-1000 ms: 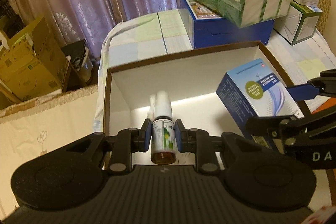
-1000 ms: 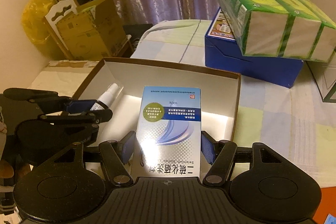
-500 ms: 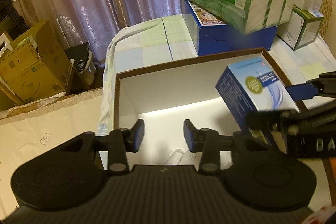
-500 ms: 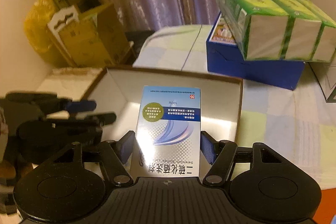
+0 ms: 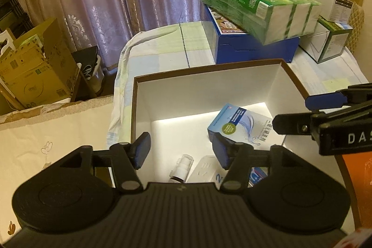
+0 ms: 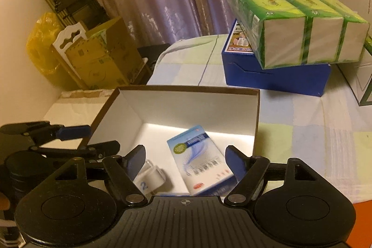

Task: Organize rigid objects
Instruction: 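Open both grippers to drop the spray bottle and medicine box into the box, then move both open grippers away from the box back toward the mat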

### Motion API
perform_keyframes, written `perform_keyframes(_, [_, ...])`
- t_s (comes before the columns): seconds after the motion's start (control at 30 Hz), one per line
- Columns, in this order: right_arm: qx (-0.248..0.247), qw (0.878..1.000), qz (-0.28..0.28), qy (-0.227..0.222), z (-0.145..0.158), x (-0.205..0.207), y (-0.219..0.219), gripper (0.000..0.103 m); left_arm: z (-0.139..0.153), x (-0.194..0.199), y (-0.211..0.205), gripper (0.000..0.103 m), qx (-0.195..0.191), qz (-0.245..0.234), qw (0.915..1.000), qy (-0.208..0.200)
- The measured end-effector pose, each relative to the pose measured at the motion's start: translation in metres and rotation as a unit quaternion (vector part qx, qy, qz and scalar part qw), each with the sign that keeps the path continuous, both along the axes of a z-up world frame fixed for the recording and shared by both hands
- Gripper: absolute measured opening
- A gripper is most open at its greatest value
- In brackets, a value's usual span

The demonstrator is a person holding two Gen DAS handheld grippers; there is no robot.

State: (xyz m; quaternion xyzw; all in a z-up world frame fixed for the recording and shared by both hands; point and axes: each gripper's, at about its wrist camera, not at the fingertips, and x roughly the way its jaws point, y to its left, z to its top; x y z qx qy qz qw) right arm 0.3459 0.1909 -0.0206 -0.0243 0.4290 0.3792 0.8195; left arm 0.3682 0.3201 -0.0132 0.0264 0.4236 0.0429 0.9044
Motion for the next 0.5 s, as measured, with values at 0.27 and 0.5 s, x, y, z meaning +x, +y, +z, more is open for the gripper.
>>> perform_keyframes(0.27, [-0.011,1.0,0.01,-0.006,-0.001,-0.011,-0.009,0.073,0.006,-0.01,-0.003,0.059,-0.006,0.003,1.0,0.001])
perform_keyframes(0.5, [-0.006,1.0,0.011,-0.006,0.002,-0.018,-0.016,0.073,0.016,-0.023,-0.009,0.061,-0.014,0.003,0.9999,-0.007])
